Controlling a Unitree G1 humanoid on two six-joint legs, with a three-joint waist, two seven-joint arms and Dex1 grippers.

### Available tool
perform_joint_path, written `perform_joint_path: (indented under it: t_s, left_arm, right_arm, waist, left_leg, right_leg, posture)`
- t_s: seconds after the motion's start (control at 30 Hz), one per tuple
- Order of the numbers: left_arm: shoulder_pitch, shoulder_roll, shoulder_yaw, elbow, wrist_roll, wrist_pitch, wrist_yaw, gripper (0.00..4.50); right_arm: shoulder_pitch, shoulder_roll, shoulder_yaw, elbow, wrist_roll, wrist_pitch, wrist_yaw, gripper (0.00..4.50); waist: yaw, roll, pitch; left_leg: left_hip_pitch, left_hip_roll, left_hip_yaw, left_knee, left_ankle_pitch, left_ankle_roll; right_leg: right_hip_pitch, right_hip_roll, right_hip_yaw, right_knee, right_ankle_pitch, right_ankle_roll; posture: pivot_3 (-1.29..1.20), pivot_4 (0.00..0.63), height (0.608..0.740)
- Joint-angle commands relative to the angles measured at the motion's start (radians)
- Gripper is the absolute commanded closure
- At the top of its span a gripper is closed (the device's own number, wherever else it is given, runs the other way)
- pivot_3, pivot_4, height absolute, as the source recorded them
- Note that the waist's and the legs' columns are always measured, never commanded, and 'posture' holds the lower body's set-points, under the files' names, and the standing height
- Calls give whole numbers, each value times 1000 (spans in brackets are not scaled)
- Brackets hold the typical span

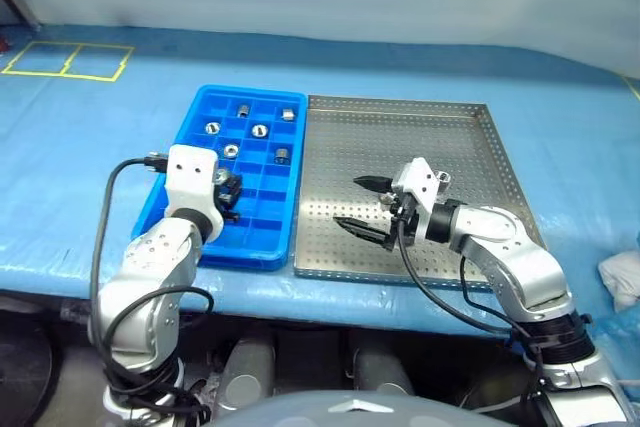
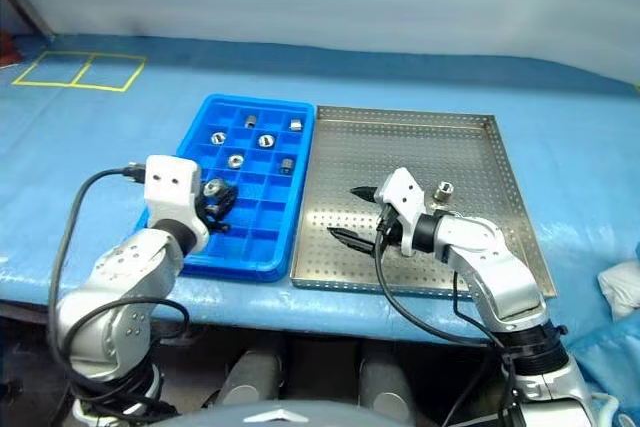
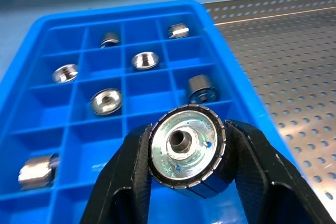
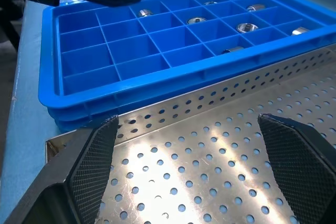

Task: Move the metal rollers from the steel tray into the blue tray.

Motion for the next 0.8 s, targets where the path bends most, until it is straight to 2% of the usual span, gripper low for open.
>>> perform_joint_path:
  t_s: [0.03, 0.23, 0.57, 0.7, 0.8]
  left_arm:
    - [24, -18, 62, -72, 37, 25, 49, 2639]
    - [59, -41, 67, -58, 68, 25, 99, 2639]
    - [129, -29, 47, -19, 78, 1, 105, 2639]
    - [112, -38, 48, 6, 85, -31, 120, 1228]
    - [84, -60, 63, 4, 81, -53, 129, 1228]
  right_arm:
    - [-31, 9, 10, 11, 1, -33, 29, 0]
    - [-54, 17, 21, 22, 1, -38, 48, 0]
    - [-53, 15, 17, 12, -10, -43, 47, 0]
    - [-51, 15, 13, 4, -14, -45, 43, 0]
    - [-46, 13, 8, 1, -17, -46, 39, 0]
  waist:
    - [16, 0, 0]
    - [54, 0, 0]
    - [64, 0, 0]
    - [65, 0, 0]
    - [66, 0, 0]
  left_leg:
    - [0, 0, 0, 0, 0, 0]
    - [0, 0, 0, 0, 0, 0]
    - [-1, 0, 0, -1, 0, 0]
    - [-1, 0, 1, -1, 0, -1]
    - [-1, 0, 1, -1, 0, -1]
  right_leg:
    - [0, 0, 0, 0, 0, 0]
    - [0, 0, 0, 0, 0, 0]
    - [-1, 0, 0, -1, 0, 0]
    - [-1, 0, 0, -1, 0, 0]
    - [-1, -1, 0, -2, 0, 0]
  posture:
    - [340, 150, 740]
    - [346, 150, 740]
    - [341, 150, 740]
    - [329, 150, 740]
    - [318, 150, 740]
